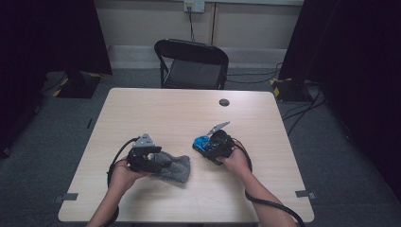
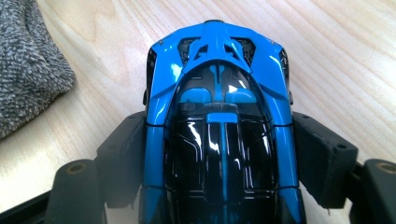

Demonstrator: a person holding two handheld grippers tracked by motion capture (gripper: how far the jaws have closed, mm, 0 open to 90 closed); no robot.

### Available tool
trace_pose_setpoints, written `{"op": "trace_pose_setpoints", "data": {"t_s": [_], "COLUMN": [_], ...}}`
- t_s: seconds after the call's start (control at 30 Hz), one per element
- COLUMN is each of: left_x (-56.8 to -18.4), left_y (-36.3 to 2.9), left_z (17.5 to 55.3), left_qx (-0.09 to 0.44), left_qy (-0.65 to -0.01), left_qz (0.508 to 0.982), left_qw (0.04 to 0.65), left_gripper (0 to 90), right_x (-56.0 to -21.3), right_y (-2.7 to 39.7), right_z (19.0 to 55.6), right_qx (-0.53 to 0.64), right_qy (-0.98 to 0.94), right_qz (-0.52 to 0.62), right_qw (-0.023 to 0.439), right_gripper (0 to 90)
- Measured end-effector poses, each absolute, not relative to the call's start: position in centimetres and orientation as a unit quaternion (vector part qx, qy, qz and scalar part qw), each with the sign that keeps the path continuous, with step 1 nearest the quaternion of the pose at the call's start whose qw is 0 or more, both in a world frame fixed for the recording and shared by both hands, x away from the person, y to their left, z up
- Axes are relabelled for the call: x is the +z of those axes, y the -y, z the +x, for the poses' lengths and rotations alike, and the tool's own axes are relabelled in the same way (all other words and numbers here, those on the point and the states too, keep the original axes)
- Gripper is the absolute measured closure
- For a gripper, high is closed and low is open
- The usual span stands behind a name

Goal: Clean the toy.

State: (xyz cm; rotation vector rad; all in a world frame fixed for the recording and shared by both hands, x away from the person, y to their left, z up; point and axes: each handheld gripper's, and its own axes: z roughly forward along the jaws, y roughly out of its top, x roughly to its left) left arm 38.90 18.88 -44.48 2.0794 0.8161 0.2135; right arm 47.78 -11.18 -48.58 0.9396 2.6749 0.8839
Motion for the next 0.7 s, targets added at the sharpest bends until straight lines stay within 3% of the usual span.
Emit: {"op": "trace_pose_setpoints", "data": {"t_s": [0.7], "left_x": [-44.7], "left_y": [-18.5], "left_z": [39.0], "left_qx": [0.081], "left_qy": [-0.328], "left_qz": [0.836], "left_qw": [0.432], "left_gripper": [23.6], "right_x": [-47.8], "right_y": [12.4], "right_z": [47.7], "right_qx": [0.292], "right_qy": [-0.893], "right_qz": [0.332], "right_qw": [0.086], "right_gripper": [26.3]}}
